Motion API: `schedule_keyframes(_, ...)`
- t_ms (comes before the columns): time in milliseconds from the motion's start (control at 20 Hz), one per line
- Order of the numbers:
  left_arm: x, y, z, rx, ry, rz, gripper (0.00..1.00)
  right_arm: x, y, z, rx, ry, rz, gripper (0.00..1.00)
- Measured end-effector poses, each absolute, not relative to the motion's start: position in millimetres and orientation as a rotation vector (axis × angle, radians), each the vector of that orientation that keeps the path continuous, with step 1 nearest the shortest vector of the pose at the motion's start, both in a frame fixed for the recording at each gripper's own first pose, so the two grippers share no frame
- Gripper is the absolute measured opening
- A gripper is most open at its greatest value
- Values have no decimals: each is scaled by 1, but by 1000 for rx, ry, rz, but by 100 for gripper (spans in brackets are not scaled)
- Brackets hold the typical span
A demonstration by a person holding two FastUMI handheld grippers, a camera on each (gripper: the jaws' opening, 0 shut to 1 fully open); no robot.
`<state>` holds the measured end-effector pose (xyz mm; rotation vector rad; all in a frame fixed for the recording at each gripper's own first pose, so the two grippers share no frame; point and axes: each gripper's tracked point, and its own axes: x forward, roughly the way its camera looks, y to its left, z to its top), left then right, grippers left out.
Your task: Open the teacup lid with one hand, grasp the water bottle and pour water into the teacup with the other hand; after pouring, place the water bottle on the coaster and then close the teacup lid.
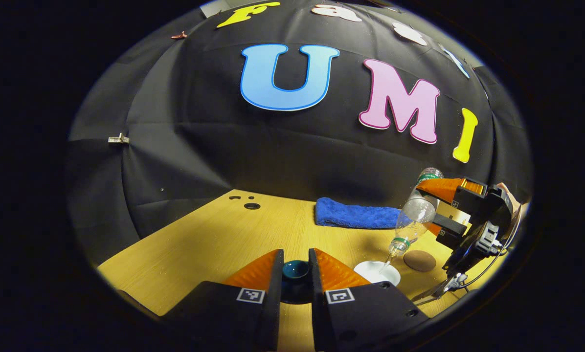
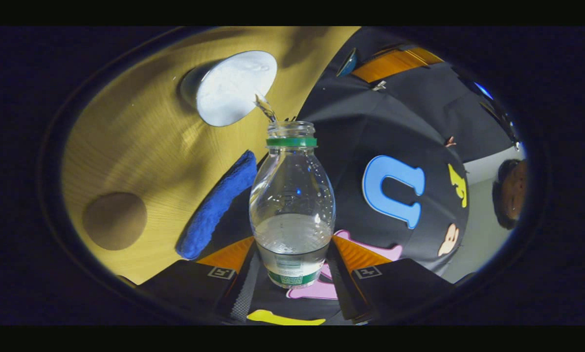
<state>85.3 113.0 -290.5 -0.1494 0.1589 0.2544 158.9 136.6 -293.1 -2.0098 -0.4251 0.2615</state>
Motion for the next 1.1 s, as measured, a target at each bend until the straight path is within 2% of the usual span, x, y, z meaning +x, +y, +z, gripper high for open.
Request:
schedule_keyframes(150,89,111,-292,-153,158,248,31,162,141,-283,-2046,-529,220,72)
schedule_keyframes(200,90,110,-292,-154,158,247,31,160,141,-281,-2052,-555,207,75)
schedule_keyframes(250,91,110,-292,-156,156,248,31,161,139,-276,-2050,-575,195,72)
schedule_keyframes(450,94,108,-292,-156,153,249,31,160,144,-276,-2008,-586,232,72)
schedule_keyframes(650,96,109,-293,-157,157,255,31,162,139,-311,-1826,-363,364,72)
schedule_keyframes(700,96,109,-292,-160,154,256,34,159,139,-321,-1763,-296,393,73)
schedule_keyframes(800,97,109,-292,-166,156,254,31,156,137,-332,-1629,-169,435,72)
schedule_keyframes(1050,99,109,-290,-167,151,258,31,138,139,-352,-1237,51,474,73)
schedule_keyframes(1100,99,108,-289,-166,150,256,27,135,141,-353,-1152,77,484,73)
